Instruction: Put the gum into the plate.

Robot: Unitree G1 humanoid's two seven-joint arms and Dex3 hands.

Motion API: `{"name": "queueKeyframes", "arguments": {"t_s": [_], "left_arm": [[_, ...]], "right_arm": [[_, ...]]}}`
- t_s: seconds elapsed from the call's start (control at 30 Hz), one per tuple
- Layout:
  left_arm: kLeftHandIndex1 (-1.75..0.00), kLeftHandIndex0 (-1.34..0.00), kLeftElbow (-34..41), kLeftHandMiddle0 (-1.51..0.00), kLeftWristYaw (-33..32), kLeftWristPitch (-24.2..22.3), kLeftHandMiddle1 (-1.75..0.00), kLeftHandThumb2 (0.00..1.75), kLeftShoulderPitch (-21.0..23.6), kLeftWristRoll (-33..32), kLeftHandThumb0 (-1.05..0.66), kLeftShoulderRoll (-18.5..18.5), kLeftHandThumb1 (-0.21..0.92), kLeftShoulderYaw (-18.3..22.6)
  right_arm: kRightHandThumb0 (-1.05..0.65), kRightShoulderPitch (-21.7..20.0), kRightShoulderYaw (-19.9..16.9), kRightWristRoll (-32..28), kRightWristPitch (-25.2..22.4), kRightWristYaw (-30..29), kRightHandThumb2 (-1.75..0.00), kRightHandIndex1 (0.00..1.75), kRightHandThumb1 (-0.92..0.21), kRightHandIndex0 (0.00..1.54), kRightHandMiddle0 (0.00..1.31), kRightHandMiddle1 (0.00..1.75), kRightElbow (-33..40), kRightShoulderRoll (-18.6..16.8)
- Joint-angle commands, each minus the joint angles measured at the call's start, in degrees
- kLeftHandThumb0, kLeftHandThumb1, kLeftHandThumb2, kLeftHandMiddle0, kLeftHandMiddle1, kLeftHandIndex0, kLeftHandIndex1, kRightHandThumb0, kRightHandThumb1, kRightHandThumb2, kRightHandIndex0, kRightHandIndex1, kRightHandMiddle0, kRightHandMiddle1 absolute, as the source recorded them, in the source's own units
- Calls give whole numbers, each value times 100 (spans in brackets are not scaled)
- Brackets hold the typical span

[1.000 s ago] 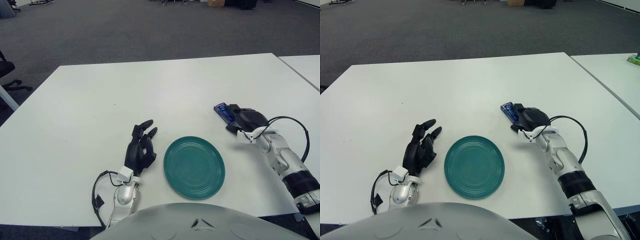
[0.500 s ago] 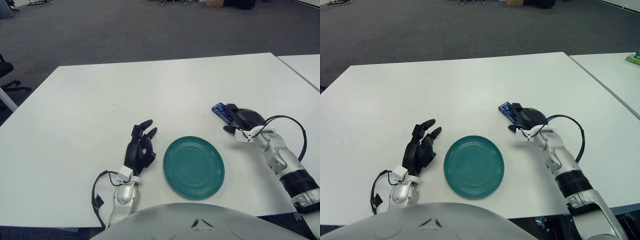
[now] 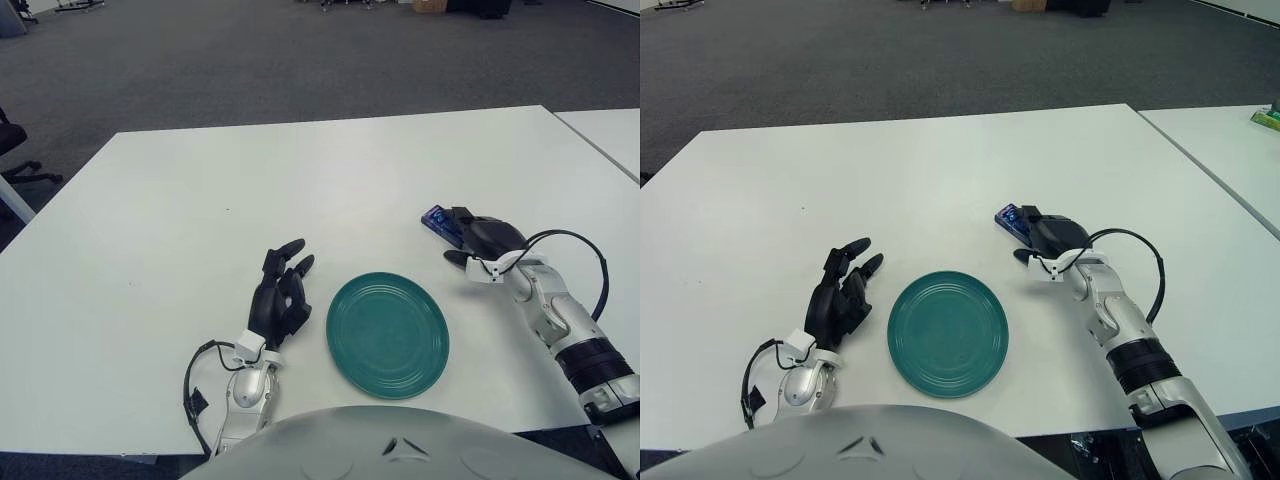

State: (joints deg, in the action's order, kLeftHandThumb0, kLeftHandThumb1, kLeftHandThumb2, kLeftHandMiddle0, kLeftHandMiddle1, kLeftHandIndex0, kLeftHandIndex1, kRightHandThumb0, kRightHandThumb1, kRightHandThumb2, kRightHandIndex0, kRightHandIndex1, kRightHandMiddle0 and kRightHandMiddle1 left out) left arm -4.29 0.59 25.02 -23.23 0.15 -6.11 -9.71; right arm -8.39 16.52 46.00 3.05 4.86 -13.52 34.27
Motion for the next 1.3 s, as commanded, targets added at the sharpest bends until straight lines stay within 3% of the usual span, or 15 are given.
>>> {"name": "queueKeyframes", "arguments": {"t_s": [0.0, 0.43, 0.9, 1.27], "left_arm": [[-92, -12, -135, -51, 38, -115, -30, 86, -53, -58, -79, 61, 92, 67], [-92, -13, -97, -50, 112, -184, -31, 88, -56, -76, -79, 94, 92, 93], [-91, -12, -150, -49, 180, -188, -30, 88, -22, -149, -79, 134, 92, 160], [-92, -13, -127, -49, 190, -218, -30, 88, -2, -119, -79, 165, 92, 189]], "right_arm": [[-65, -64, 88, -73, -27, 144, -50, 2, -92, 38, 0, 51, 6, -64], [-66, -141, 54, -21, -303, 367, -53, 3, -92, 40, 0, 52, 357, -87], [-69, -336, -267, -119, -734, -454, -54, 3, -92, 41, 0, 54, 254, -556], [-65, -772, -452, -338, -995, -806, -51, 4, -92, 45, 0, 62, -174, -786]]}}
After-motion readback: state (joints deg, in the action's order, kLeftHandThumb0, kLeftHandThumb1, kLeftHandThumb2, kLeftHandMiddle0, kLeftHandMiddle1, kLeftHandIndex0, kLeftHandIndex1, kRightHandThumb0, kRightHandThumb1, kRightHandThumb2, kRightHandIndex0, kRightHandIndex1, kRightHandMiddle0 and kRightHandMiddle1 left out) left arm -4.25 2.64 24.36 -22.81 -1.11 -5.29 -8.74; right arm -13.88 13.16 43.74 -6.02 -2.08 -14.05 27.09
